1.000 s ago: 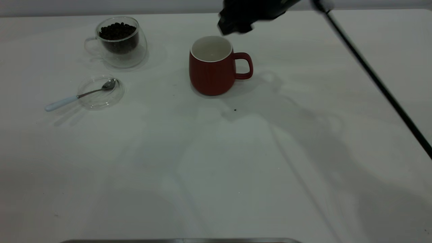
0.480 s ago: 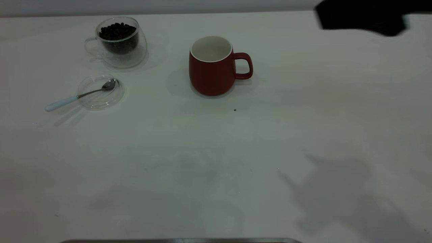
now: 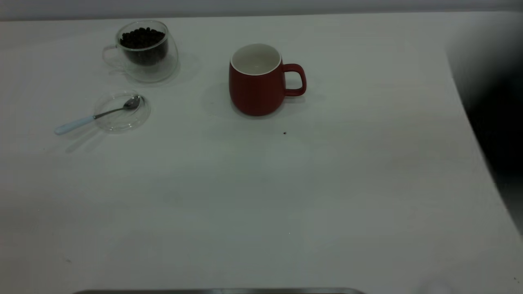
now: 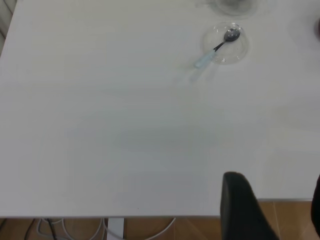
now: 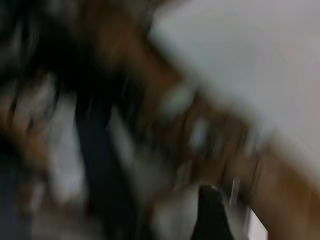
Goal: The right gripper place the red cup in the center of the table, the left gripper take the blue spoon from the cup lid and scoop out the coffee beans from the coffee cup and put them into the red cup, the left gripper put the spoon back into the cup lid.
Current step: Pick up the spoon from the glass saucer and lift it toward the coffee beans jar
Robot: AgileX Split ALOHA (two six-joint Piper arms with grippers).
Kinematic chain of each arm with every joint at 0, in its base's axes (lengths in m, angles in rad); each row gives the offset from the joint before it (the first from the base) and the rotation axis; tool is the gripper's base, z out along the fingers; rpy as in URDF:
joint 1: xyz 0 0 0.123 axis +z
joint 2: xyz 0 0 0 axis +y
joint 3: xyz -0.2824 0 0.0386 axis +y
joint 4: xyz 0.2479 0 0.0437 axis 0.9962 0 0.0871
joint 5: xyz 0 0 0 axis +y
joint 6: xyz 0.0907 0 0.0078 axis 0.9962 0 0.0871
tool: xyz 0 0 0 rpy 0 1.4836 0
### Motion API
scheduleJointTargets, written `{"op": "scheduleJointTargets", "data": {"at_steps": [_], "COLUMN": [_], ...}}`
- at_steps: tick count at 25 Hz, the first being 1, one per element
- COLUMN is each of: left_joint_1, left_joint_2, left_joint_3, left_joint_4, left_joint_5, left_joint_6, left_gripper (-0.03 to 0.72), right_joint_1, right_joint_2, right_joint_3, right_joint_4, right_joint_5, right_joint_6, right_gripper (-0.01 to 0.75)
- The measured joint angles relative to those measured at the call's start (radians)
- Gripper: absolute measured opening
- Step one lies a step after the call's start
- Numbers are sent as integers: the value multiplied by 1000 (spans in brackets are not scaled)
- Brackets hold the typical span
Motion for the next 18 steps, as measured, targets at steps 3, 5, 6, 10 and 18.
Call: {"op": "scheduleJointTargets", "data": {"at_steps": [3, 5, 6, 10, 18], "left_joint_1": [0, 0, 0, 0, 0], "left_joint_2": [0, 0, 0, 0, 0], "left_joint_3": [0, 0, 0, 0, 0], "left_joint_4": [0, 0, 0, 0, 0], "left_joint_5": [0, 0, 0, 0, 0], "left_joint_6": [-1, -1, -1, -1, -1], "left_gripper": [408, 408, 408, 408, 408], "right_joint_1": [-1, -5, -11, -44, -322], "right_joint_2": [0, -16, -32, -138, -411], "right_joint_3": [-16, -52, -71, -99, -9], "right_joint_4": [-441, -649, -721, -893, -1058], "right_joint_5": [209, 259, 269, 277, 174], "right_joint_6": [352, 551, 643, 798, 816], "right_gripper": [583, 583, 583, 583, 583]}}
